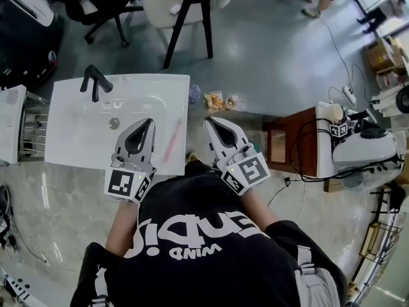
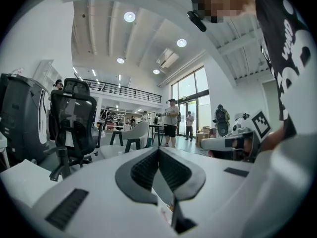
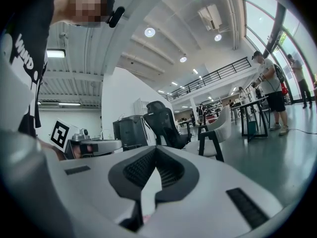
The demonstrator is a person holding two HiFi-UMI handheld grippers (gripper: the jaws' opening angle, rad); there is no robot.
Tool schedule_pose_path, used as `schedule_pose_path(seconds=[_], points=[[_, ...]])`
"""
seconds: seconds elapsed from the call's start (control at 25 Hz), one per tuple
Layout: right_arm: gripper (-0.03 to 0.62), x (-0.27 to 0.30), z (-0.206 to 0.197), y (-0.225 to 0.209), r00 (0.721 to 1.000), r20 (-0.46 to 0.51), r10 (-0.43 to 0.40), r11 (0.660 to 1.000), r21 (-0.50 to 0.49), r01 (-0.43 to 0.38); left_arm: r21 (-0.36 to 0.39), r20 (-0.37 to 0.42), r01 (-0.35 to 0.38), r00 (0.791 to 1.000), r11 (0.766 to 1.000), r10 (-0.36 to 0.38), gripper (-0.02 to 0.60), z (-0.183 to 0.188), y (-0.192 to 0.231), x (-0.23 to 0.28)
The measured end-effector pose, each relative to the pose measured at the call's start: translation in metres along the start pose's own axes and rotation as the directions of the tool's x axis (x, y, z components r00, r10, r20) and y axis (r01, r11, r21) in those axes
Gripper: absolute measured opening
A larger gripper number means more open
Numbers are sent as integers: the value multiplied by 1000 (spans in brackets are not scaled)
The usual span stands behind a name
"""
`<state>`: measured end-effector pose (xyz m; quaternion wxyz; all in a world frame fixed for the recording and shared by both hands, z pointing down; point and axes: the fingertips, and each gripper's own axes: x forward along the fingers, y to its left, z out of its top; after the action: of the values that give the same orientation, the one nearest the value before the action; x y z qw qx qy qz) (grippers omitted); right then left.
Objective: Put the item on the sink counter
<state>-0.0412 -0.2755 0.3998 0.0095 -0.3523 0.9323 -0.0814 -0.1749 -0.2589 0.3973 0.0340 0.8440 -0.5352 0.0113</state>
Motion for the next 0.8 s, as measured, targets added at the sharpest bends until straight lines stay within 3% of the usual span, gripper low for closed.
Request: schedule_pose_path(seconds=[0.44, 0.8], points=[[18, 0, 0, 0, 1000, -7, 9, 1000, -5, -9, -21, -10, -29, 1000, 999, 29, 21, -2, 0, 1], [18, 0, -1, -1, 1000, -15, 13, 1000, -5, -13, -9, -34, -11, 999, 1000, 11, 20, -3, -1, 2]])
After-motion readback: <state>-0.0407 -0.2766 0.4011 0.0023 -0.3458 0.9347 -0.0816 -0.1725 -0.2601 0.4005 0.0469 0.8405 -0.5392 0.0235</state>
